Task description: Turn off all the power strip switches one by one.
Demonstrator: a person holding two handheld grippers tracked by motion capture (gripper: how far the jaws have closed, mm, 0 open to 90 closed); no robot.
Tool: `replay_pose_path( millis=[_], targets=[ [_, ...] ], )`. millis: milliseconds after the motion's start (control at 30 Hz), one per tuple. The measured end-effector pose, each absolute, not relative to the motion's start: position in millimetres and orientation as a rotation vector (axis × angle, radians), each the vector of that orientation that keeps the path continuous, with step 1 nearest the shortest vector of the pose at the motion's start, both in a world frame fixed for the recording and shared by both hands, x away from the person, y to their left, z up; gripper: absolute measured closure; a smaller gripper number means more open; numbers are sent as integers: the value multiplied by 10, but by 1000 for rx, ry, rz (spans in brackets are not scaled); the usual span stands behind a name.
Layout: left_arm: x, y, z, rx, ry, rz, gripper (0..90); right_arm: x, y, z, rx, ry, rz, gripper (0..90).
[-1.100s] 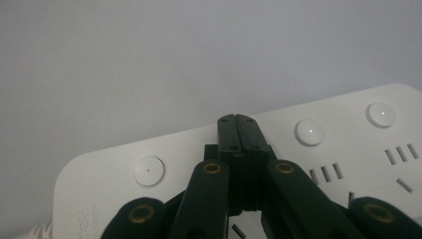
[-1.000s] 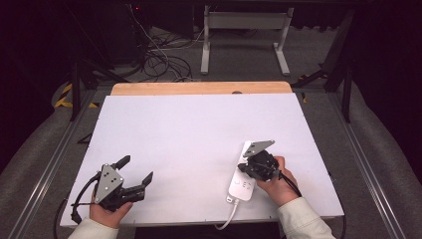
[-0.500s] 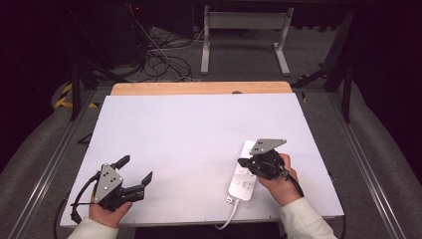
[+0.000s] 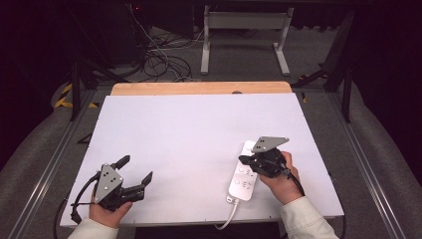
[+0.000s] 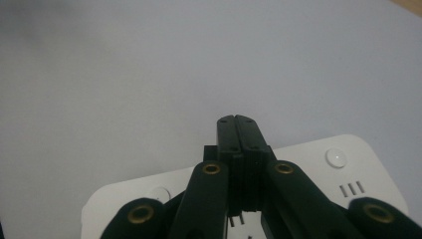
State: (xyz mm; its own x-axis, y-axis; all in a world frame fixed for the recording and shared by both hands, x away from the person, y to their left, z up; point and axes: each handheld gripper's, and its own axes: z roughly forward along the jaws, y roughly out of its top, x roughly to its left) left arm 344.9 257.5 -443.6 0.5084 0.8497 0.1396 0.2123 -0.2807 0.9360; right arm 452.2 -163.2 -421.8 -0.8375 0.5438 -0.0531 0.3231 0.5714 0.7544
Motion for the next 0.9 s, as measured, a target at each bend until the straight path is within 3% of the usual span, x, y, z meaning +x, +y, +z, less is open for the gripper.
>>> replay_pose_path(
  millis=[900],
  targets=[
    [3452,2579,-4439,1780,896,818,157,4919,-1742,-4371,825,2545,1089,900]
  ],
)
